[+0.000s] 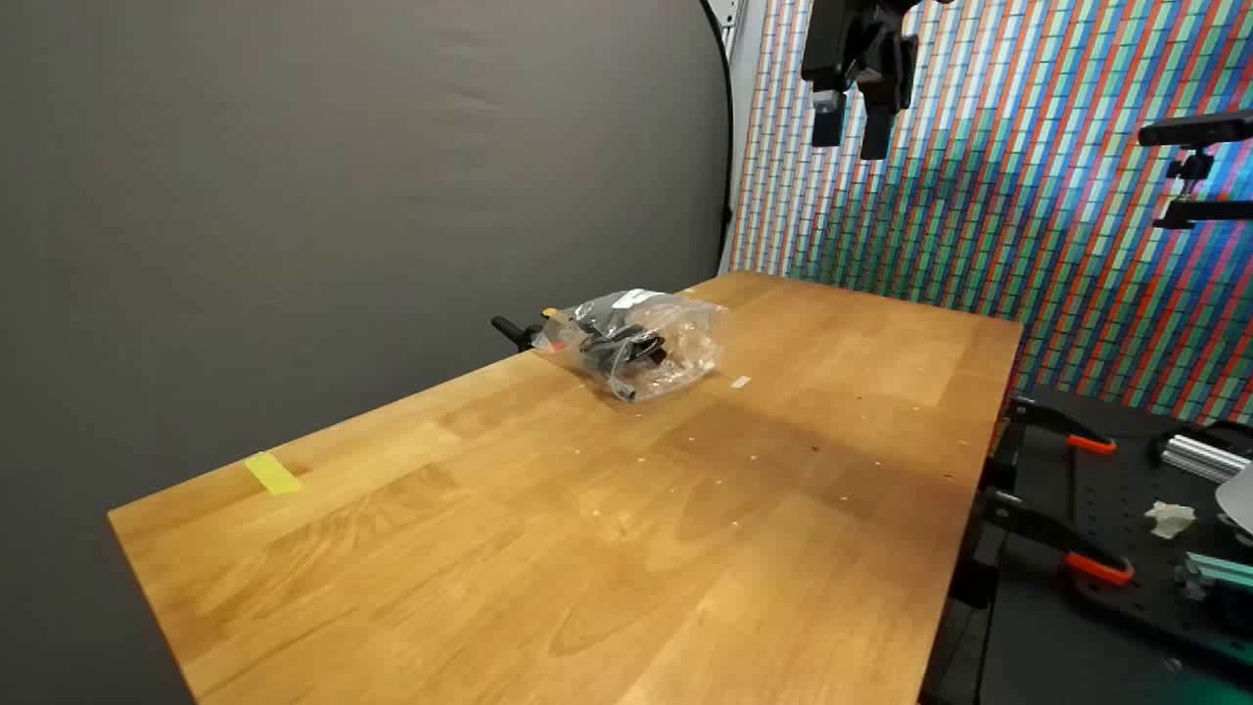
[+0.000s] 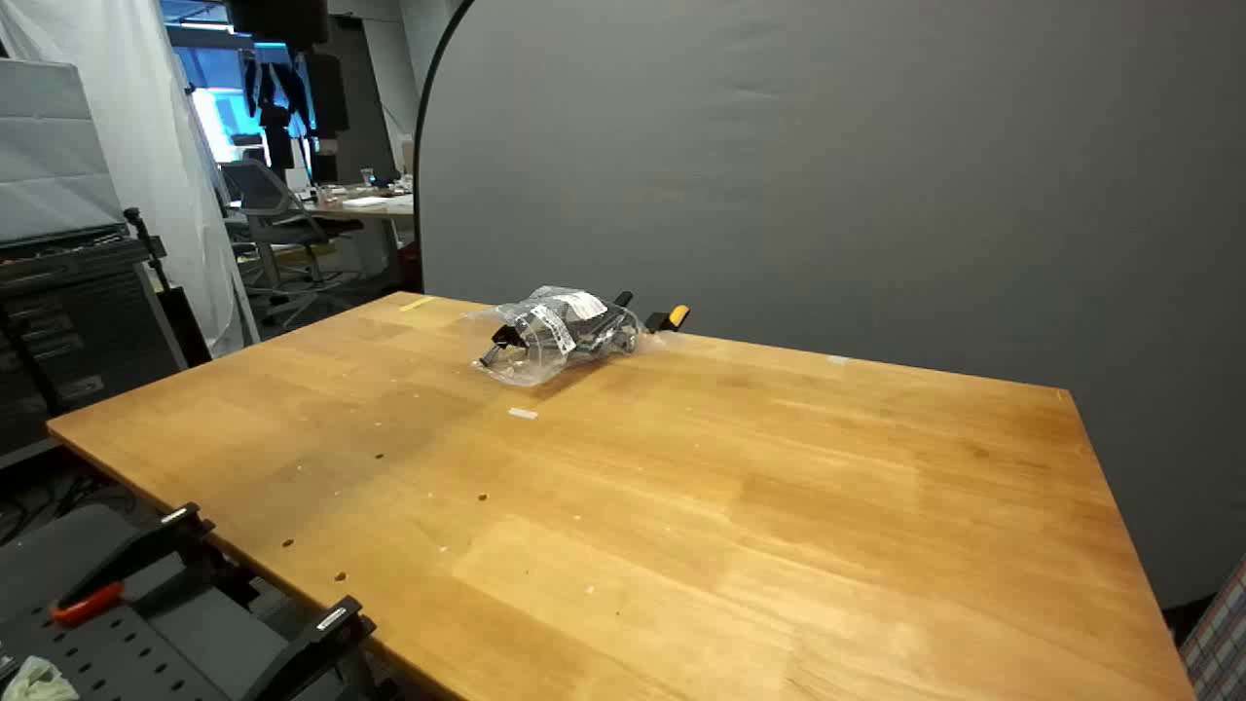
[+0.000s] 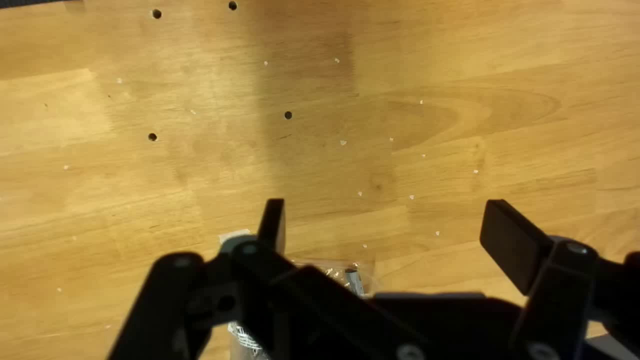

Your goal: Remove the object from the plastic bag

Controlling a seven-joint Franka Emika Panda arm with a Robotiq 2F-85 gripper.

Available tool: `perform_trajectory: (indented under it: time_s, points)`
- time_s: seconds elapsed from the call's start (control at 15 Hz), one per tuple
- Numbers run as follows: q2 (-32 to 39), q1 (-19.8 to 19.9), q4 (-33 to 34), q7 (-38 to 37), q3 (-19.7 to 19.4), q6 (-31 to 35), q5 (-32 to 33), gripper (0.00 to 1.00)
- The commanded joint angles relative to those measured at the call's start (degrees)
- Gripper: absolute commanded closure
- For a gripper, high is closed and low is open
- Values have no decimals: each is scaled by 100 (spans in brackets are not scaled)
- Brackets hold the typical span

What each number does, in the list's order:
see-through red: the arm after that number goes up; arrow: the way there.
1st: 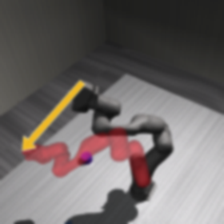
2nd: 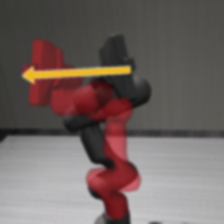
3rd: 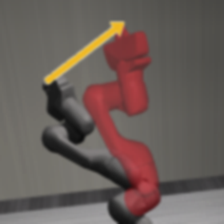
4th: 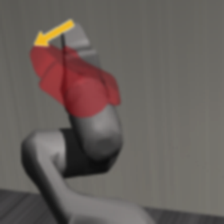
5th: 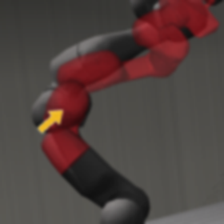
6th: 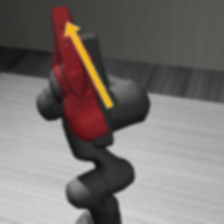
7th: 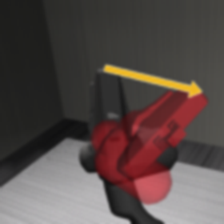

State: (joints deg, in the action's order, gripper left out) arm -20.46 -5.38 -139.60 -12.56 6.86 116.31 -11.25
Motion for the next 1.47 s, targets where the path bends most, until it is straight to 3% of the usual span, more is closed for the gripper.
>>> perform_trajectory:
  time_s: [0.0, 0.8, 1.4]
  points:
    - [0, 6, 26, 2, 4, -10, 0, 0]
    - [-7, 7, 80, 2, 4, -11, 0, 0]
    - [349, 33, -1078, -140, 191, 1107, 445, 0]
